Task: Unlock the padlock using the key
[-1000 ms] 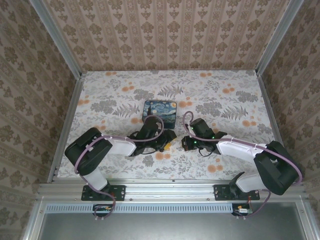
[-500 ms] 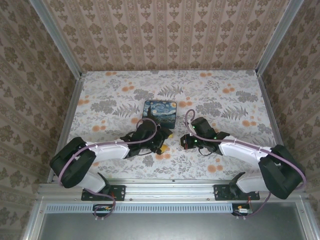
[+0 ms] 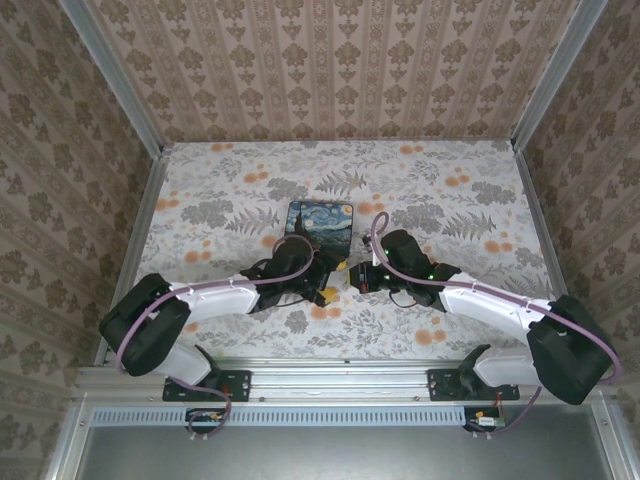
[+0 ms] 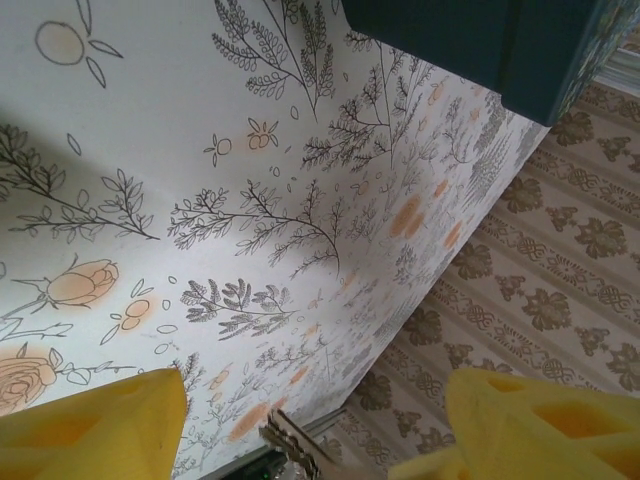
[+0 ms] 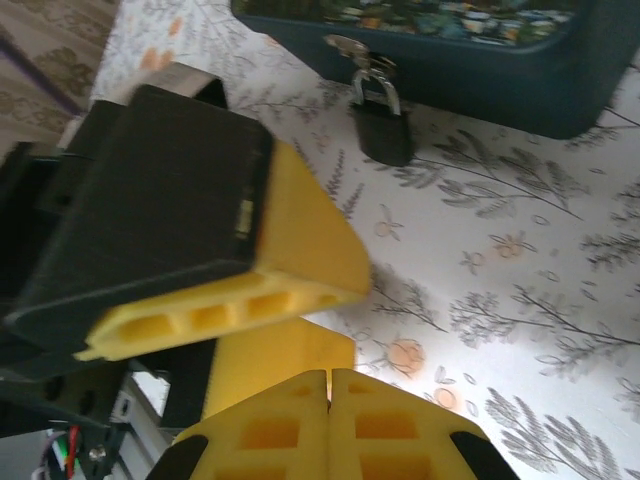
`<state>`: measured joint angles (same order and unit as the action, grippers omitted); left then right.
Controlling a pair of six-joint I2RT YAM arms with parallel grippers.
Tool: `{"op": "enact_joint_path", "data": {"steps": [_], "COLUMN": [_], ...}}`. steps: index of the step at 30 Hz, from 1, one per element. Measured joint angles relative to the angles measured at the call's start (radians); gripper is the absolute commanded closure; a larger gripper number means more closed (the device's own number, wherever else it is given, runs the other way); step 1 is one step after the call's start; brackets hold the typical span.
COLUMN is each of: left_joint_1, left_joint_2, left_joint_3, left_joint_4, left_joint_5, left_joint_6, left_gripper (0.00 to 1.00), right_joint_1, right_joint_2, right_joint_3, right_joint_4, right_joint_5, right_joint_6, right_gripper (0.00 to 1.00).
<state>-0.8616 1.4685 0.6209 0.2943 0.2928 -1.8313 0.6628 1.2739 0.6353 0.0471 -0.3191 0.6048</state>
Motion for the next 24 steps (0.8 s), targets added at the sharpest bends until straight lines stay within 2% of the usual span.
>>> {"op": "enact_joint_path", "data": {"steps": [9,15,21,24], "left_joint_1": [0.006,0.014,0.021,0.026], "left_joint_2": [0.000,0.000,-0.025,-0.038], "left_joint_3": [-0.006,-0.024,-0.042,-0.050], "left_joint_4": [0.058,0.093,0.103,0.104], "left_joint_5": [0.007,0.010,0.009,0.009], "left_joint_6": [-0.055,-0.084,-0.087,-0.087], "left_gripper": [0.28,0.38,0.57,0.63], "right_joint_1": [0.052,0.067,0.068,0.068], "right_joint_2": [0.034,0.070,0.074,0.074], "right_joint_3": [0.013,0.018,0.018,0.018], "right_joint_4": [0.084,0.113,0.115,0.115], "right_joint_5": [-0.007,-0.008,-0.007,-0.006], "right_joint_6": [0.017,0.023,0.024,0.024], "right_gripper": [1.00,1.00,1.00,1.00]}}
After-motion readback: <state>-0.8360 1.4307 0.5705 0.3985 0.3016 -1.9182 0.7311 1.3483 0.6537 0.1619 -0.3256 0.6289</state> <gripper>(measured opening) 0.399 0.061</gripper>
